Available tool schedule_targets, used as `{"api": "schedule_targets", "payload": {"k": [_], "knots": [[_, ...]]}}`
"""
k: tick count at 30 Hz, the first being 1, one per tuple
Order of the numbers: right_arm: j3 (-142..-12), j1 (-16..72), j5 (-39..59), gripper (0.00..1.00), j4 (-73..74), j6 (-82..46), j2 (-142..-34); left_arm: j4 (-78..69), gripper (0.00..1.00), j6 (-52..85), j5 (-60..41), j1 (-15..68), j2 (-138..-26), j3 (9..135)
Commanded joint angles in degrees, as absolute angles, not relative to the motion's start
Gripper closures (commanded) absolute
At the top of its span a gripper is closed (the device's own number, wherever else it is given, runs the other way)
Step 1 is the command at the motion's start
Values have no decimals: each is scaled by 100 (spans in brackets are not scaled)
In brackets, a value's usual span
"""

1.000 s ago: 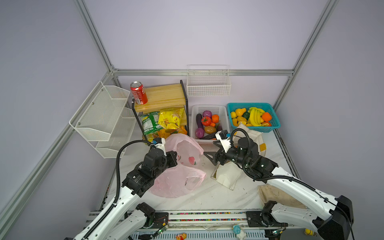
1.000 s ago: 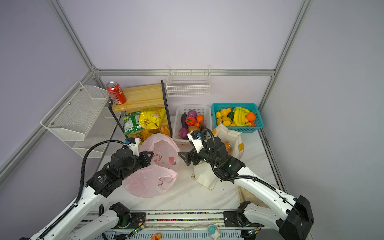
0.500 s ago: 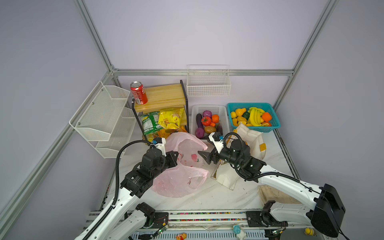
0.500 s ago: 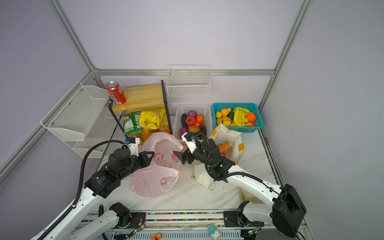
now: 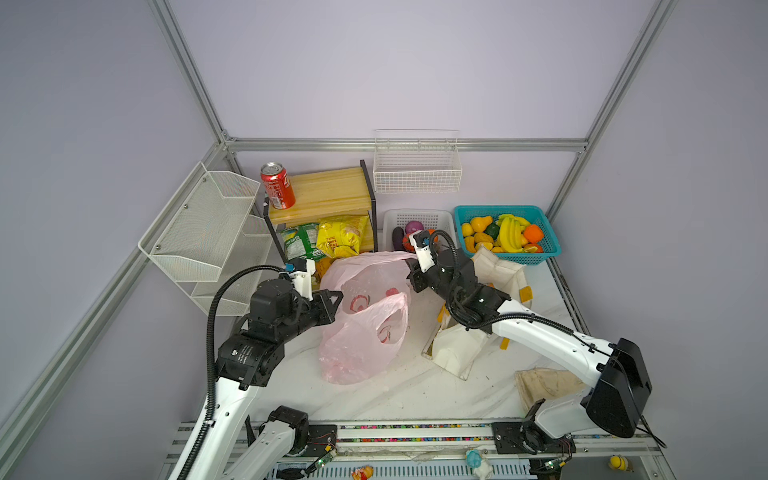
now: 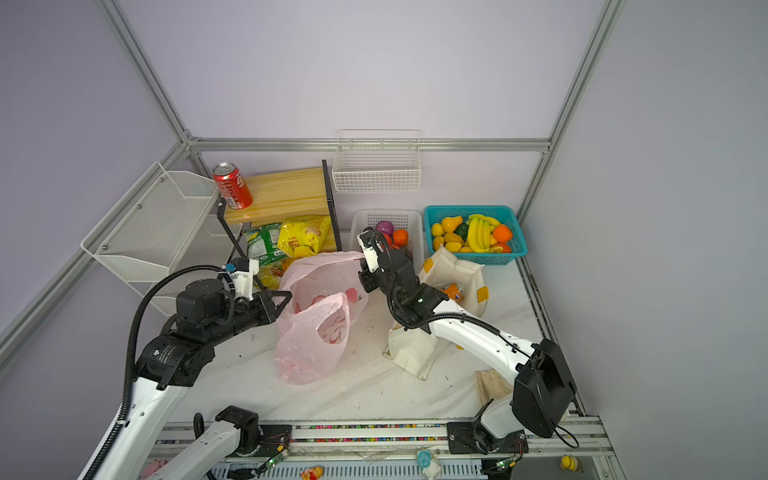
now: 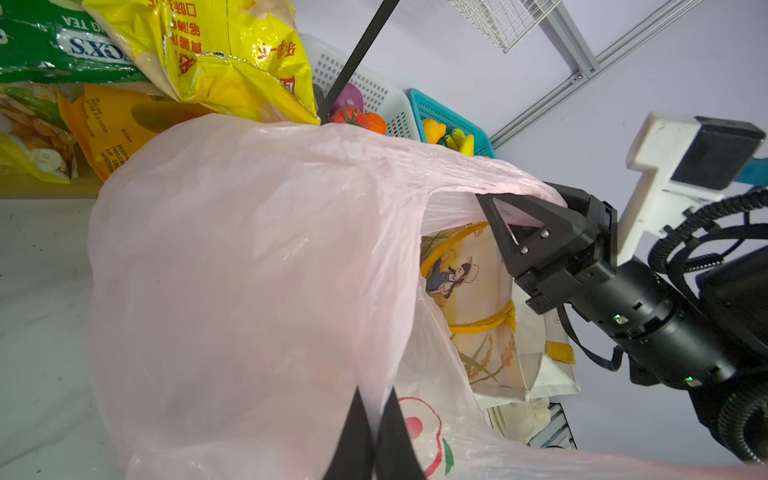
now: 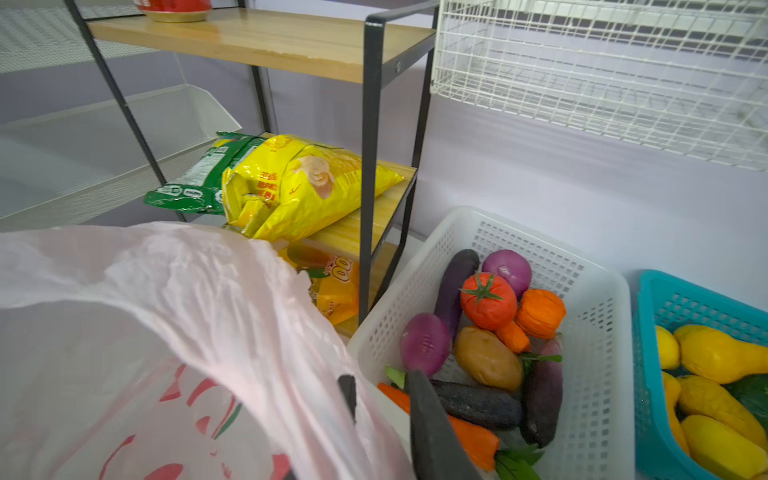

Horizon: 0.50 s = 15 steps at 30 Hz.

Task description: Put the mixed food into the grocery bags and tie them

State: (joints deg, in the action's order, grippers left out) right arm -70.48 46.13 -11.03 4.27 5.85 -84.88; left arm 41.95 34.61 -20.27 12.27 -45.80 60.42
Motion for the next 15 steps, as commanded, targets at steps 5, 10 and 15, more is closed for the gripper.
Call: {"api": "schedule_targets", "payload": {"k": [5, 10, 15], "knots": [[-7732, 4614, -711, 60, -724, 574, -8960, 3476, 100, 4003, -3045, 563, -4450, 5630], [-7939, 4614, 1071, 23, -1375, 761, -8769, 2684, 100, 4754, -2540, 563, -4209, 4812], [-7862, 4278, 1518, 12, -1805, 684, -8246, 2774, 100, 4694, -2022, 555, -4208, 4764]]}}
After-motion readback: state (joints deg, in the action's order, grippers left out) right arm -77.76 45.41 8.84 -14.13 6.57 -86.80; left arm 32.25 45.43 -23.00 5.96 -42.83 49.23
